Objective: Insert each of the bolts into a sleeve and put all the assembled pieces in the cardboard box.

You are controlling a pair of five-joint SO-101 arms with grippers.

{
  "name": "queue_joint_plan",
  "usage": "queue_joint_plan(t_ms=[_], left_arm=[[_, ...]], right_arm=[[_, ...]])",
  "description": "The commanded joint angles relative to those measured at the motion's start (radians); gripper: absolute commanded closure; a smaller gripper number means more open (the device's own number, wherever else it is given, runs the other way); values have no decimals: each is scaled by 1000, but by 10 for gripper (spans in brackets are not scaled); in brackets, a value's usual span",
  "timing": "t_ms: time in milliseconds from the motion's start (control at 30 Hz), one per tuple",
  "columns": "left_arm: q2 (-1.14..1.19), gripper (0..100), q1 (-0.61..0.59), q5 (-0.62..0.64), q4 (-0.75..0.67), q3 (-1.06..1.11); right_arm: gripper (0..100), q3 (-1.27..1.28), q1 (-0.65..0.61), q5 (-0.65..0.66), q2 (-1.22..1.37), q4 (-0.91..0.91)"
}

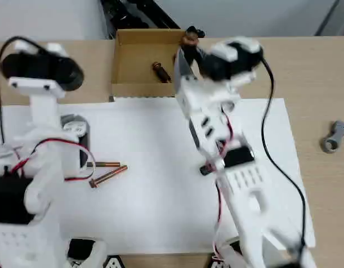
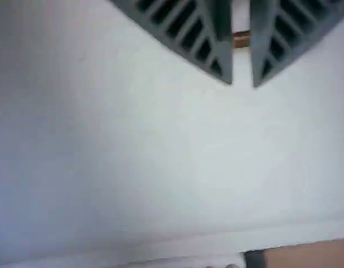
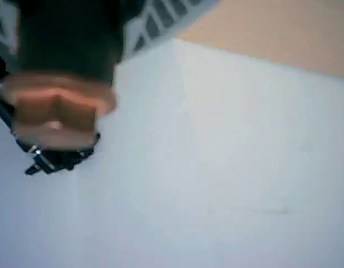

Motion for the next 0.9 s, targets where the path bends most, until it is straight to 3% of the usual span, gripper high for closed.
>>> queue_joint_plan(t_ms=[0,367,500,600,867], left_arm=[[-72,995,-20,-6,15,91],[-224,995,-20,-6,-32,343],[-190,995,-20,-5,-32,369],[-132,995,-20,0,-32,369],[43,994,-20,5,-31,340]], right_arm=[[995,-207,8,-9,231,-99],[967,-809,25,-9,974,-110],[863,-1039,36,-121,1165,74],[854,-1215,42,-210,1276,197],[853,-1430,39,-215,1411,317]])
